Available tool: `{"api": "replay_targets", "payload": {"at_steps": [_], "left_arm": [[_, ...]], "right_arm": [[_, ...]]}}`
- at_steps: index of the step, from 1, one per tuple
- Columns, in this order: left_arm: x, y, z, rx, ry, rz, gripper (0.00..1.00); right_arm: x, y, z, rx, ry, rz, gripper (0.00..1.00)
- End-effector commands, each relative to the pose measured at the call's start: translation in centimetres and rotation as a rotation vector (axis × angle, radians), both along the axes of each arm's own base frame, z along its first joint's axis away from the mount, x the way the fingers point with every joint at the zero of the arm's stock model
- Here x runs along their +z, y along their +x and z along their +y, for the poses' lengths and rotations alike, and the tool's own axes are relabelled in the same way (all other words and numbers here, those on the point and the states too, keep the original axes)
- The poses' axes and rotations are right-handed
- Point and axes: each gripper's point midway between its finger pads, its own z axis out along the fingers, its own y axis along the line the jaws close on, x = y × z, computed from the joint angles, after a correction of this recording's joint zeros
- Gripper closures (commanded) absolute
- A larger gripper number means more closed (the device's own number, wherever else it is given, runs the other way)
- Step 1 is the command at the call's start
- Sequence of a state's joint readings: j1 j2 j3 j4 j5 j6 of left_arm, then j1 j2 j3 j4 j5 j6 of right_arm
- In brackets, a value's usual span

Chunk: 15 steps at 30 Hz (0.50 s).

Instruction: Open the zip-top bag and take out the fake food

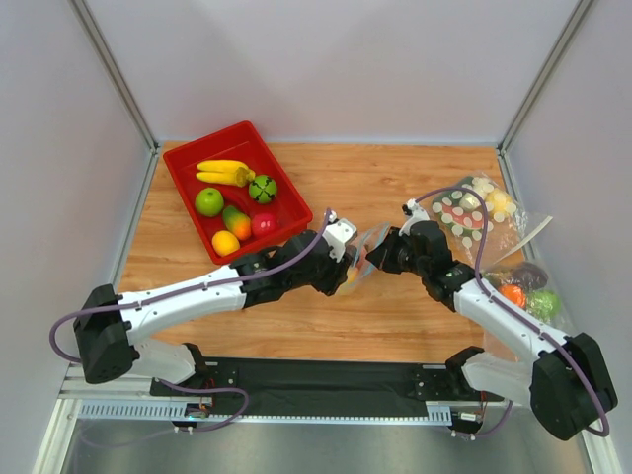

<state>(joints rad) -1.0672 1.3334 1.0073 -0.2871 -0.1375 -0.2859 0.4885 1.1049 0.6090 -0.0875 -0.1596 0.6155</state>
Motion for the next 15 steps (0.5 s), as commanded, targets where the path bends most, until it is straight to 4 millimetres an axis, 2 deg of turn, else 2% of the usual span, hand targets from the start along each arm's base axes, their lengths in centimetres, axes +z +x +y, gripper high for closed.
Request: {"api": "replay_targets", "payload": {"at_steps": [1, 6, 10, 15], "left_arm": [[4.5, 1.7, -2.0, 0.013, -0.090, -0.093, 0.45], [4.8, 3.4, -3.7, 0.042, -0.060, -0.100, 0.41], [3.6, 3.9, -4.6, 0.039, -0.030, -0.076, 0.41], [2.0, 4.6, -4.3, 0.080, 0.035, -0.067, 0.41]], "right_arm": [[2.3, 0.5, 0.6, 0.033, 0.030, -0.089, 1.00], [2.8, 0.0, 1.1, 0.063, 0.042, -0.102, 1.00], [3.1, -0.2, 1.0, 0.072, 0.038, -0.113, 1.00], [3.7, -0.5, 0.9, 0.079, 0.034, -0.128, 1.00]]}}
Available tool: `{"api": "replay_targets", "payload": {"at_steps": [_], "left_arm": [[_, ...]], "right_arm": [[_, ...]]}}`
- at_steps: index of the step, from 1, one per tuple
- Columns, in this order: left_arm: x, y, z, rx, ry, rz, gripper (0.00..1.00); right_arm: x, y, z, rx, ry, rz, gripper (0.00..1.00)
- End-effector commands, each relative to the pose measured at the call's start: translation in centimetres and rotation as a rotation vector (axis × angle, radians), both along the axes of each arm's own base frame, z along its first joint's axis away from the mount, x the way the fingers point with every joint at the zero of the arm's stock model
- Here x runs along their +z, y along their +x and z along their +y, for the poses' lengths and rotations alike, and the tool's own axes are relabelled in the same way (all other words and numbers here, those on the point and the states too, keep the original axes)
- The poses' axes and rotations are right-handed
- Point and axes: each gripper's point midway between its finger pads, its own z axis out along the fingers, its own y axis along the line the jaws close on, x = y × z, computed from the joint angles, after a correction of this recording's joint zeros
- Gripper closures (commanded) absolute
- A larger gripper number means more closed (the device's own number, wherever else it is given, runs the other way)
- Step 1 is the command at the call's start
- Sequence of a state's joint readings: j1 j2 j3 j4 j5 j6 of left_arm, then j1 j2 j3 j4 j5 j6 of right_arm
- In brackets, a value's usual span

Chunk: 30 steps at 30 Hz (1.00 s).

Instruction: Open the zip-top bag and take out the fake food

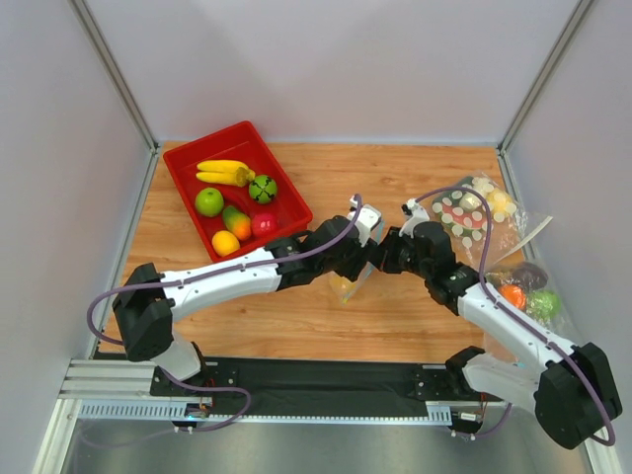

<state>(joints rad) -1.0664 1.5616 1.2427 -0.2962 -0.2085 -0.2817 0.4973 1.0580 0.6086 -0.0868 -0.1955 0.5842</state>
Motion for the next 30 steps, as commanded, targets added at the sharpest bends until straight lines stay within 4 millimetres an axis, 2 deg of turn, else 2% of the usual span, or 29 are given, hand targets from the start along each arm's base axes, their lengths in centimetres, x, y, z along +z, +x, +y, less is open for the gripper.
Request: {"api": "replay_targets", "payload": {"at_steps": [1, 6, 8, 9, 11, 12, 16, 24, 30], "left_arm": [[1.0, 0.7, 0.1, 0.024, 0.013, -0.029, 0.41], [-0.2, 1.0, 0.2, 0.034, 0.052, -0.020, 0.42], [-0.5, 1.2, 0.4, 0.046, 0.072, -0.018, 0.46], [-1.1, 1.3, 0.6, 0.052, 0.090, -0.011, 0.63], [-1.2, 1.6, 1.0, 0.070, 0.094, -0.002, 0.84], [-1.3, 1.7, 1.3, 0.081, 0.089, 0.010, 0.98], [-1.4, 2.5, 2.7, 0.124, 0.037, 0.056, 1.00], [-0.2, 3.2, 6.7, 0.231, -0.002, 0.051, 1.00], [-1.7, 3.1, 8.4, 0.272, 0.032, 0.085, 1.00]], "right_arm": [[2.2, 0.1, 0.4, 0.028, 0.018, -0.080, 1.00], [2.6, 0.1, 0.4, 0.037, 0.013, -0.087, 1.00], [2.8, 0.1, 0.3, 0.041, 0.003, -0.092, 1.00], [2.9, 0.0, 0.3, 0.044, -0.001, -0.092, 1.00], [3.0, 0.0, 0.2, 0.046, -0.013, -0.092, 1.00], [3.2, 0.0, 0.1, 0.048, -0.022, -0.097, 1.00], [3.4, 0.0, -0.3, 0.052, -0.060, -0.101, 1.00], [4.5, 0.1, -1.8, 0.037, -0.165, -0.105, 1.00], [4.1, -0.1, -2.7, 0.028, -0.223, -0.082, 1.00]]}}
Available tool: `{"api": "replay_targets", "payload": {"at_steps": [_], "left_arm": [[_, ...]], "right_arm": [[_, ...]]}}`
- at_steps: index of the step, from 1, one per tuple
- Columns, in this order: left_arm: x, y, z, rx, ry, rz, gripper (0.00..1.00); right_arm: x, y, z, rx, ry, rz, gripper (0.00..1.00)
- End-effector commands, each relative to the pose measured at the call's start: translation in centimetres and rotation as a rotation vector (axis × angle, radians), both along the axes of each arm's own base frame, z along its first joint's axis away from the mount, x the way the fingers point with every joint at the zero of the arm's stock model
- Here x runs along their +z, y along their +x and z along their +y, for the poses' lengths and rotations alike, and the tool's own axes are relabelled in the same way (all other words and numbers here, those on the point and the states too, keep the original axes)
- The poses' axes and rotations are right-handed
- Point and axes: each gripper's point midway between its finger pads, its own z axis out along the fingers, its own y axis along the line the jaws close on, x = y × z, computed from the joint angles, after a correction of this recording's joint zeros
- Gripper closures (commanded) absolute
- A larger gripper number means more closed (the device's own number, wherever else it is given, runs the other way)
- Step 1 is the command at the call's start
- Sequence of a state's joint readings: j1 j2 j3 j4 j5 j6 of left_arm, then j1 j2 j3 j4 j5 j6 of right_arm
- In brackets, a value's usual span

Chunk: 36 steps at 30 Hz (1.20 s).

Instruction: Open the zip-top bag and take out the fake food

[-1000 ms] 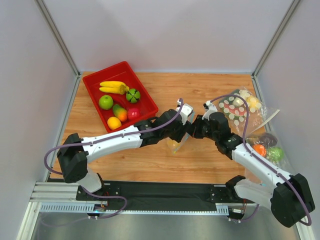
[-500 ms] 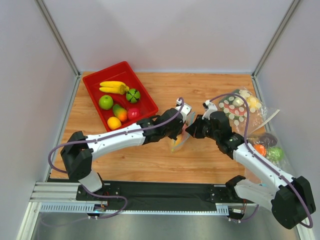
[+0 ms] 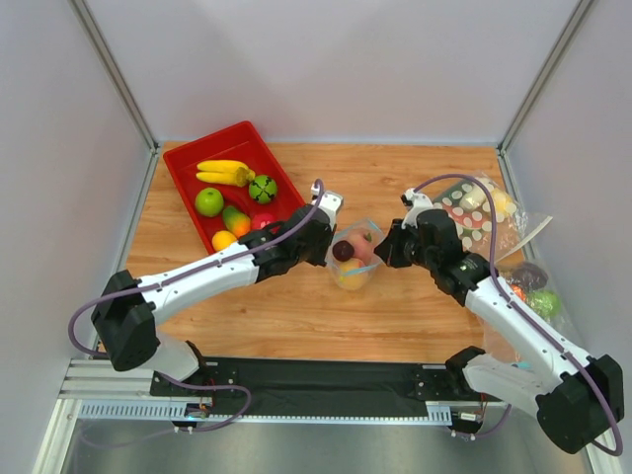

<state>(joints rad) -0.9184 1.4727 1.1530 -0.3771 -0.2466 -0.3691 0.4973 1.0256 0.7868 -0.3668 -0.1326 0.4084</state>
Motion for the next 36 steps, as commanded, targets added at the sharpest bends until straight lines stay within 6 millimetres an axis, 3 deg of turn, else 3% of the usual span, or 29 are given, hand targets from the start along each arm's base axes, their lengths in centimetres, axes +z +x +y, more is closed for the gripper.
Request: {"api": "replay_targets", "payload": {"at_steps": [1, 8, 15, 16, 19, 20, 24, 26, 31, 34, 36], "left_arm": [[-0.8, -0.1, 1.7, 0.059, 0.018, 0.022, 1.00], [-2.0, 0.1, 3.7, 0.138, 0.056, 0.030, 1.00], [-1.1, -0.4, 0.6, -0.011, -0.036, 0.031, 0.98], [-0.6, -0.7, 0.0, -0.049, -0.053, 0.027, 0.94], [1.2, -0.8, -1.0, -0.105, -0.106, -0.007, 0.70], [1.7, -0.7, -1.2, -0.135, -0.109, -0.034, 0.57], [3.5, -0.4, -0.9, -0.188, -0.081, -0.121, 0.41], [4.9, -0.5, -0.7, -0.224, -0.087, -0.180, 0.45], [8.2, -2.6, -2.7, -0.398, -0.229, -0.269, 0.56], [7.7, -3.1, -4.1, -0.452, -0.243, -0.207, 0.64], [7.4, -4.1, -5.3, -0.518, -0.272, -0.156, 0.64]], "right_arm": [[1.1, -0.2, -0.7, 0.001, -0.043, -0.027, 1.00], [1.1, -0.6, 0.2, 0.038, -0.008, -0.004, 1.00], [-0.8, -0.6, 2.5, 0.105, 0.058, 0.064, 1.00], [-0.9, -0.6, 3.0, 0.120, 0.073, 0.069, 1.00], [-1.1, -0.8, 3.8, 0.139, 0.076, 0.068, 1.00], [-1.1, -0.8, 3.9, 0.140, 0.075, 0.066, 1.00], [-1.0, -0.9, 4.3, 0.151, 0.080, 0.063, 1.00], [-1.1, -0.9, 4.4, 0.153, 0.077, 0.067, 1.00], [-1.1, -1.0, 4.7, 0.158, 0.080, 0.066, 1.00], [-0.9, -1.1, 4.7, 0.160, 0.081, 0.062, 1.00], [-0.9, -1.1, 4.7, 0.160, 0.081, 0.062, 1.00]]}}
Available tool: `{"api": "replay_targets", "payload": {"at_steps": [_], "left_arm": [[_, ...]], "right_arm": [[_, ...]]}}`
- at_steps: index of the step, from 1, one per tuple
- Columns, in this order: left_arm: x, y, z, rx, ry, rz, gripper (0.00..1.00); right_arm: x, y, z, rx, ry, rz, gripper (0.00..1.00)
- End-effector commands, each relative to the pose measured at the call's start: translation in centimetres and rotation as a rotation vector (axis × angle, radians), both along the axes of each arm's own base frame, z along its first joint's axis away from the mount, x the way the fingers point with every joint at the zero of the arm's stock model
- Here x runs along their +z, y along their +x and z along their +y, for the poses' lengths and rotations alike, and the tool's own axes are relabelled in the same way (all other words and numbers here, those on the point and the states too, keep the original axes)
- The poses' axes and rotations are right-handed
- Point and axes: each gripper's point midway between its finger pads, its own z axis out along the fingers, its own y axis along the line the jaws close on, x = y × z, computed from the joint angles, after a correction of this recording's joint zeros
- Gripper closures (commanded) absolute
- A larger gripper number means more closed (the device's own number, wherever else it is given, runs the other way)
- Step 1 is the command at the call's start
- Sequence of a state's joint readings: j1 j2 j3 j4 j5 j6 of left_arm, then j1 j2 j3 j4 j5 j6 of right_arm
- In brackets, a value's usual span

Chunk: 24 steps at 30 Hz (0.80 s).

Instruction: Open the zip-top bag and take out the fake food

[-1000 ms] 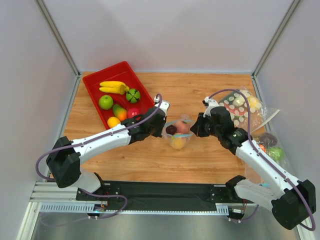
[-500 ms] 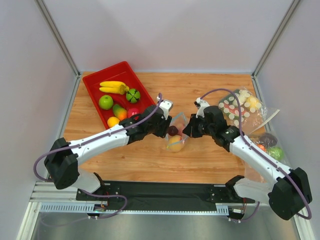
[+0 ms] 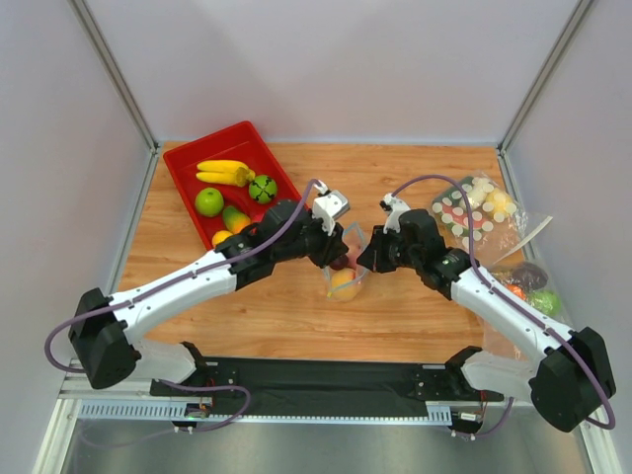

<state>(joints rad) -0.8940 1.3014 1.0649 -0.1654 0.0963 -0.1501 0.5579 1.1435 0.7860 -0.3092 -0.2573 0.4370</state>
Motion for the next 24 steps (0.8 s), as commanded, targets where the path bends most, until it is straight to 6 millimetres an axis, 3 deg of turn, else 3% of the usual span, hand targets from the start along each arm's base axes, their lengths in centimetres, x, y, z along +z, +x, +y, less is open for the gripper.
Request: {"api": "replay_targets", "payload": {"at_steps": [1, 6, 7, 9, 15, 24], "left_arm": [[-0.1, -1.2, -3.0, -0.153, -0.044, 0.047, 0.64], [-2.7, 0.7, -3.4, -0.079, 0.024, 0.086, 0.63], [-4.2, 1.0, -3.4, -0.067, 0.069, 0.111, 0.63], [-5.4, 2.0, -3.5, -0.031, 0.108, 0.121, 0.62], [-7.1, 3.2, -3.2, 0.028, 0.158, 0.113, 0.54], [-9.8, 4.4, -1.1, 0.130, 0.271, 0.115, 0.43]], "right_arm": [[1.3, 0.3, 0.7, 0.011, 0.036, -0.039, 1.00], [1.4, 0.1, 0.7, 0.010, 0.038, -0.041, 1.00], [1.3, 0.1, 0.6, 0.010, 0.037, -0.039, 1.00], [1.2, 0.0, 0.7, 0.014, 0.036, -0.037, 1.00], [0.7, -0.2, 0.9, 0.024, 0.041, -0.025, 1.00], [0.8, -0.2, 1.1, 0.032, 0.045, -0.028, 1.00]]}}
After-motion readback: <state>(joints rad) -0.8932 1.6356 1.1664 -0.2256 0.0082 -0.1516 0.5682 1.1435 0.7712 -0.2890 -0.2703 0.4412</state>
